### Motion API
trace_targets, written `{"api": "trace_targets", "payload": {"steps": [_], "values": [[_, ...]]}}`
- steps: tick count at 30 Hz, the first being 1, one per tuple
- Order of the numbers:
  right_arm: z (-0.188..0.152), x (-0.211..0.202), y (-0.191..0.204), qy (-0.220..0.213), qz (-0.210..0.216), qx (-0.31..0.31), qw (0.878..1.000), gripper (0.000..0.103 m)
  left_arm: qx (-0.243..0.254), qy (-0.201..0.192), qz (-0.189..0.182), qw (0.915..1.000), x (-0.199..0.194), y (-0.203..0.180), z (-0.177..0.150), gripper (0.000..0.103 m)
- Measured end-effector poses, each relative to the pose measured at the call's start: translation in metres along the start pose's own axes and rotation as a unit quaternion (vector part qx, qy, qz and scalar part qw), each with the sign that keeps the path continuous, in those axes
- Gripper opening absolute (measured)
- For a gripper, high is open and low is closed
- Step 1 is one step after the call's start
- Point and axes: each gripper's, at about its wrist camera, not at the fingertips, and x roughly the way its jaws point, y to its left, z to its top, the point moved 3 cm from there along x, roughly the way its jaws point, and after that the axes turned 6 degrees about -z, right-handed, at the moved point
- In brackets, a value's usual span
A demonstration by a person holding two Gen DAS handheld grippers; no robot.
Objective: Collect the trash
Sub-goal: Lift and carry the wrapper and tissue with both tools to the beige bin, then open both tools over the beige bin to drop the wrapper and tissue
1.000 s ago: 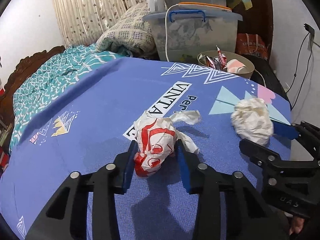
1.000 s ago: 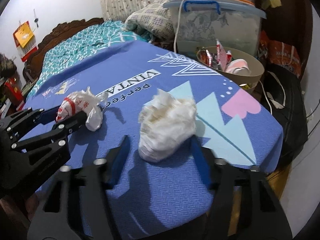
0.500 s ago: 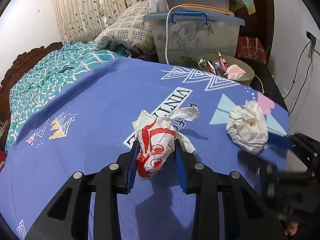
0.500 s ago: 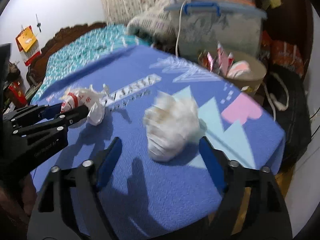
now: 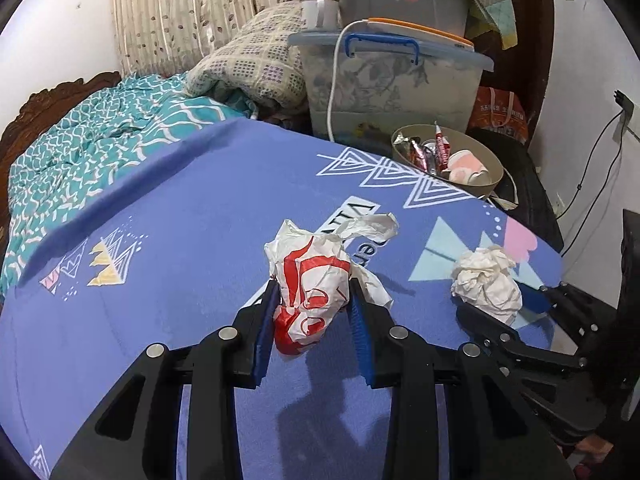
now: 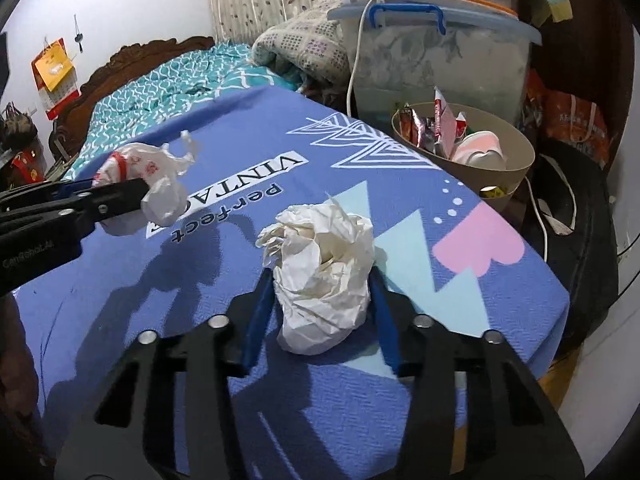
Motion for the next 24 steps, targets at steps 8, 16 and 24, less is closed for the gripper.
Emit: {"api": "trace_targets", "payload": {"steps": [8,16,24], "values": [[0.021,-0.005,-0.042,-0.013,0.018,0.05,0.999,0.044,0.022,0.005,-0.043,0.9988,0.02,-0.03,0.035,0.032],[0.082,0.012,-0.137,-0.035,0.014,0.115,0.993,0.045,0.053,0.008,-0.097,0.9938,0.068,-0.079,0.114,0.032],[0.166,0.084,-0.232,-0.024,-0.006,0.157,0.987,0.046,0.053,0.038,-0.14,0.988,0.143,-0.132,0.188,0.033]]}}
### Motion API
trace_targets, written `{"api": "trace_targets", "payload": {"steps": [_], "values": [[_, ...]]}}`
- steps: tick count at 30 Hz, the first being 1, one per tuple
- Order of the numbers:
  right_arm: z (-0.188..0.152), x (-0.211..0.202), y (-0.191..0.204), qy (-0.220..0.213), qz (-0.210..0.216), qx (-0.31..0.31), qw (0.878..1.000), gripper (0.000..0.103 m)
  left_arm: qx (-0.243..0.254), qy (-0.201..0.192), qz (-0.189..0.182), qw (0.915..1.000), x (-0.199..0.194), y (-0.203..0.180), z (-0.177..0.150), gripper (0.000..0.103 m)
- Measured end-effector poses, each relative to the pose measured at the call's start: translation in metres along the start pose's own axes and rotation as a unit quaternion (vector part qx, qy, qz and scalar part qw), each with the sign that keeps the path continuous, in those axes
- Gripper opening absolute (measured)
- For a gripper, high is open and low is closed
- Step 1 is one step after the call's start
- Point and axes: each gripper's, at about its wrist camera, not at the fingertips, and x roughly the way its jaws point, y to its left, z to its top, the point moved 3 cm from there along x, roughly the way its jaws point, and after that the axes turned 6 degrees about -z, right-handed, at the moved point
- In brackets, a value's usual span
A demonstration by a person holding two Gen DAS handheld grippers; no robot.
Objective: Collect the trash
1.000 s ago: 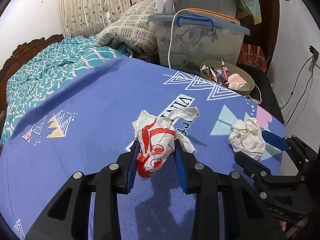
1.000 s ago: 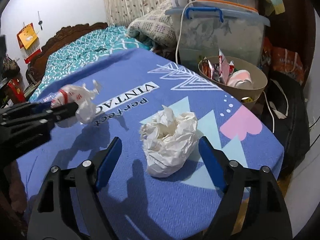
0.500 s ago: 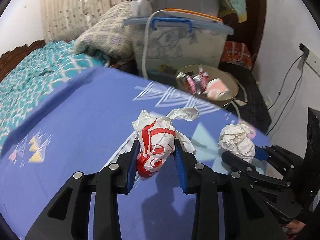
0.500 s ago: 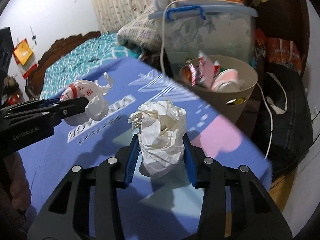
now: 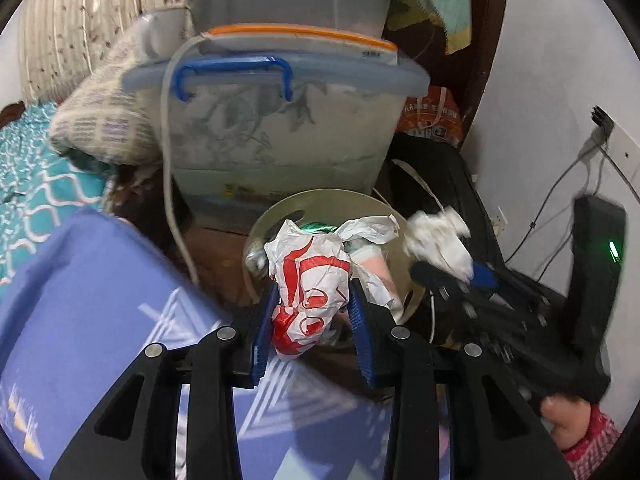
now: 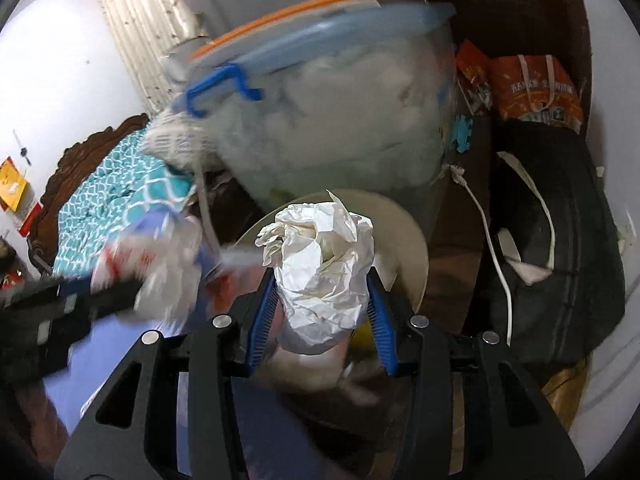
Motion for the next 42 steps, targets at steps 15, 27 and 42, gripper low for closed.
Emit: {"api": "trace_targets", "payload": {"steps": [15,27,42], "values": [[0.054,0.087,-0.021,0.087,0.025,-0.028,0.995,0.072,-0.031,0.059,0.02,0.9976,0.084,0.015,0.011,0.068],[-0.019,-0.041,0.022,-0.017,0.009,0.048,0.999,0.075,-0.022,-0.049,0.067,0.9963,-0.037,0.016,-0.013,0.084],[-0.142,-0.147,0.153,-0.056,0.001,0.023,0.998,0.081,-0.015,-0.149,0.189,0.9706,-0.23,0.042,-0.147,0.094]]}}
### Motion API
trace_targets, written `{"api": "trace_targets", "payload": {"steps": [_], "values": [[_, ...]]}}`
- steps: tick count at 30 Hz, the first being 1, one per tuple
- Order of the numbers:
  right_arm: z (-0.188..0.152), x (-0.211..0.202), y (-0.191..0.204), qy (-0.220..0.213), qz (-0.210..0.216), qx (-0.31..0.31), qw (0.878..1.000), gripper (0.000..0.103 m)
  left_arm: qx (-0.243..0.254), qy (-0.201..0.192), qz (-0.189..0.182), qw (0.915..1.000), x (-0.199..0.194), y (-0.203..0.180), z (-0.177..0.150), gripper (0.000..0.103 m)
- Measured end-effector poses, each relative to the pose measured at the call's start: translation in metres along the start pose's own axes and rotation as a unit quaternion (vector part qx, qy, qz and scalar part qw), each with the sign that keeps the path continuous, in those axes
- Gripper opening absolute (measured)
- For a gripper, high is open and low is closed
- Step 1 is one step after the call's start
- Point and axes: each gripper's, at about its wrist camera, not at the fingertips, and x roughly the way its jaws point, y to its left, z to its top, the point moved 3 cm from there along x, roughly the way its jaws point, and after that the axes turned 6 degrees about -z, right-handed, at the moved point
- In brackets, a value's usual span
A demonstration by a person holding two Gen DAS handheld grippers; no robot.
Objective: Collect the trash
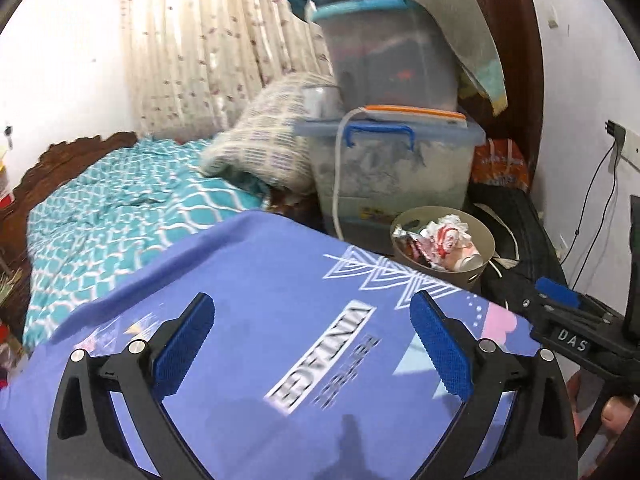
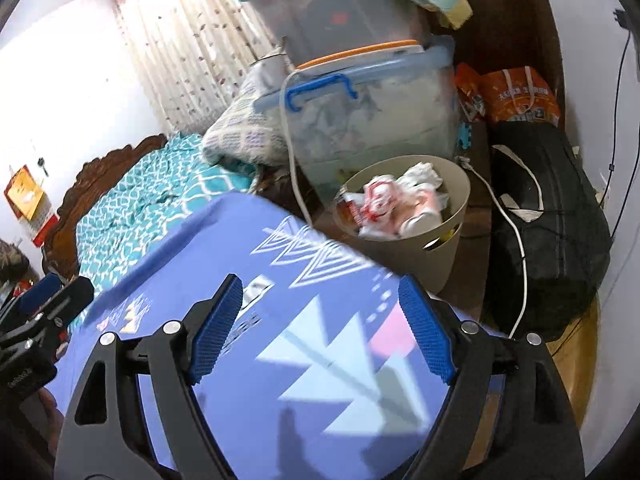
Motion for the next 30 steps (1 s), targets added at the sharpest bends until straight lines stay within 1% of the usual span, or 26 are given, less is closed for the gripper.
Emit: {"api": "trace_targets", "payload": {"steps": [2,3,7,10,14,17,20,22,30], "values": [[-0.006,-0.009,0.012,0.0,0.004,-0.004,1.0,0.083,-0.006,-0.006,0.013,0.9999,-0.014,0.007,-0.004,0.094],[-0.01,-0.015,0.018,0.0,0.007,-0.007,1.0,0.086,-0.011,-0.012,0.016,0.9997,-0.023,0.013,-0.006,0.094],[-0.024,-0.04,0.036,-0.013,0.006,-0.012,1.0,0.091,-0.024,-0.027,0.023,0.9991,-0.043,0.021,-0.012,0.094],[-0.038,-0.051,0.037,-0.014,0.003,-0.008,1.0,0.093,-0.029,-0.029,0.021,0.9989,-0.053,0.024,-0.017,0.094],[-0.055,-0.057,0.033,-0.009,-0.008,-0.008,1.0,0.095,-0.037,-0.025,0.018,0.9988,-0.061,0.025,-0.026,0.094],[-0.056,-0.063,0.026,-0.011,-0.011,0.002,1.0,0.097,-0.041,-0.017,0.014,0.9989,-0.062,0.024,-0.032,0.094],[-0.051,-0.074,0.017,-0.024,-0.021,0.015,0.999,0.099,-0.042,-0.006,0.015,0.999,-0.062,0.021,-0.037,0.094],[-0.048,-0.083,0.014,-0.032,-0.022,0.02,0.999,0.099,-0.043,0.0,0.009,0.999,-0.061,0.018,-0.039,0.094],[-0.043,-0.105,0.004,-0.059,-0.019,0.036,0.997,0.099,-0.044,-0.001,0.007,0.999,-0.065,0.005,-0.044,0.094]]}}
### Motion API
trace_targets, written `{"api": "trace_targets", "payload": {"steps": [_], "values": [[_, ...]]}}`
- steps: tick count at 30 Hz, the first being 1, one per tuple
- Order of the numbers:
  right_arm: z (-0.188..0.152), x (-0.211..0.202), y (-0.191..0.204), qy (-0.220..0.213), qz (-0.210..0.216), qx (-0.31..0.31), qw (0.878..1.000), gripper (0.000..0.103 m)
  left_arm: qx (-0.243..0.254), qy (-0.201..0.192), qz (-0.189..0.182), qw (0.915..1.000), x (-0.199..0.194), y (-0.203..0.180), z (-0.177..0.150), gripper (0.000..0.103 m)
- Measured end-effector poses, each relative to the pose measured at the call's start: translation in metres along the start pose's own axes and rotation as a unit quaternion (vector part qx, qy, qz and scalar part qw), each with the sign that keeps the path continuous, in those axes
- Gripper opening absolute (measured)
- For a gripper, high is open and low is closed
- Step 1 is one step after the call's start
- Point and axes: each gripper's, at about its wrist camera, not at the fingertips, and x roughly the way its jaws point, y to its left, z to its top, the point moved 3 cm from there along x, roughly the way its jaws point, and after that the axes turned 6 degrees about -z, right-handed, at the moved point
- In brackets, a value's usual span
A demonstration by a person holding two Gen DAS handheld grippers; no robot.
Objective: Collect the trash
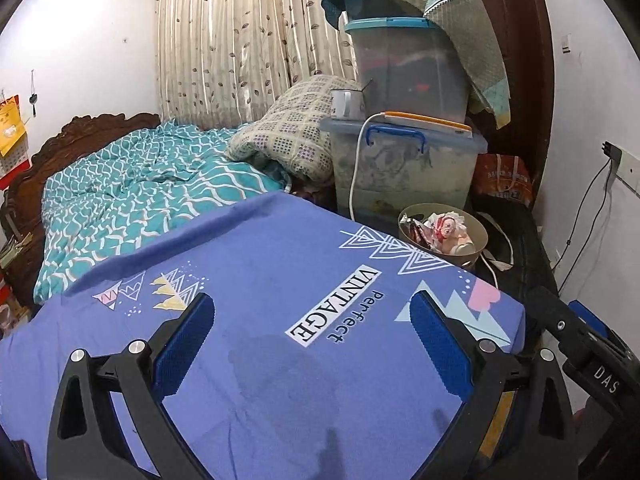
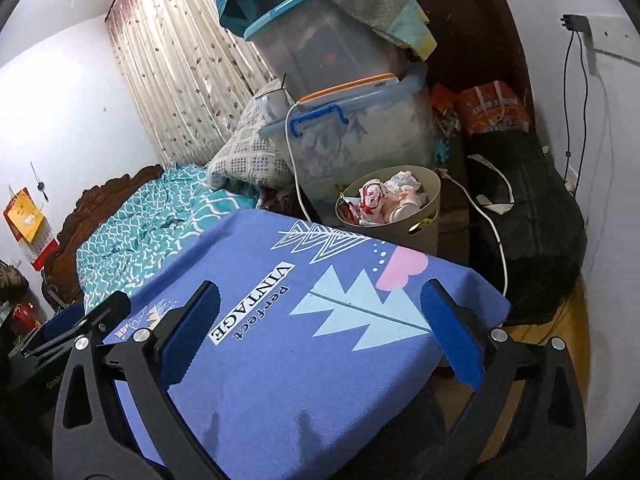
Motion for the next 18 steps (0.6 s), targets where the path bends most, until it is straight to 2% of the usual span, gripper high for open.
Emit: {"api": "trace_targets", "payload": {"steps": [12,18], "values": [[-0.015,0.017,0.004,0.018,0.028,-0.009,0.999,0.1,0.01,0.002,0.025,0.9996,-0.008,-0.009,-0.011,0.094],[-0.009,0.005,-0.003,-0.001,0.013,-0.017,1.0,0.1,0.008,0.004,0.035,0.9994,-0.009,-0.012,-0.014,0.094]]}}
